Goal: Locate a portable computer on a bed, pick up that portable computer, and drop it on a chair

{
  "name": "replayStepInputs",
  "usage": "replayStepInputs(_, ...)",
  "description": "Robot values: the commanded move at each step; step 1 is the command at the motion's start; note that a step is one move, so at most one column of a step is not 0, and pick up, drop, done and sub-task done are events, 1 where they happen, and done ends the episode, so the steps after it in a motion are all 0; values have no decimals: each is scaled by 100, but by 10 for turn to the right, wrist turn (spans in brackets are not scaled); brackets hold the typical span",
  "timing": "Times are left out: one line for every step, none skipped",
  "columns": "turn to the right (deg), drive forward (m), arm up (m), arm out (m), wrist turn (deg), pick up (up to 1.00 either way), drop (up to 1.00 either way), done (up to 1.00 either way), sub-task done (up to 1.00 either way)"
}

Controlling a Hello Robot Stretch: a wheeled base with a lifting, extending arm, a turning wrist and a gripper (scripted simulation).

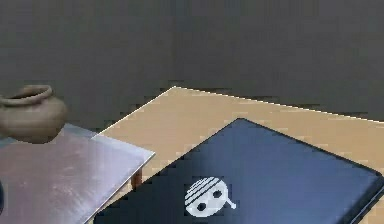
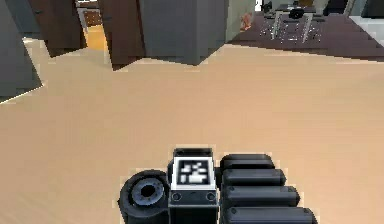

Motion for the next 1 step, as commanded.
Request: replayStepInputs(0, 40, 0, 0, 0, 0, 0, 0, 0)
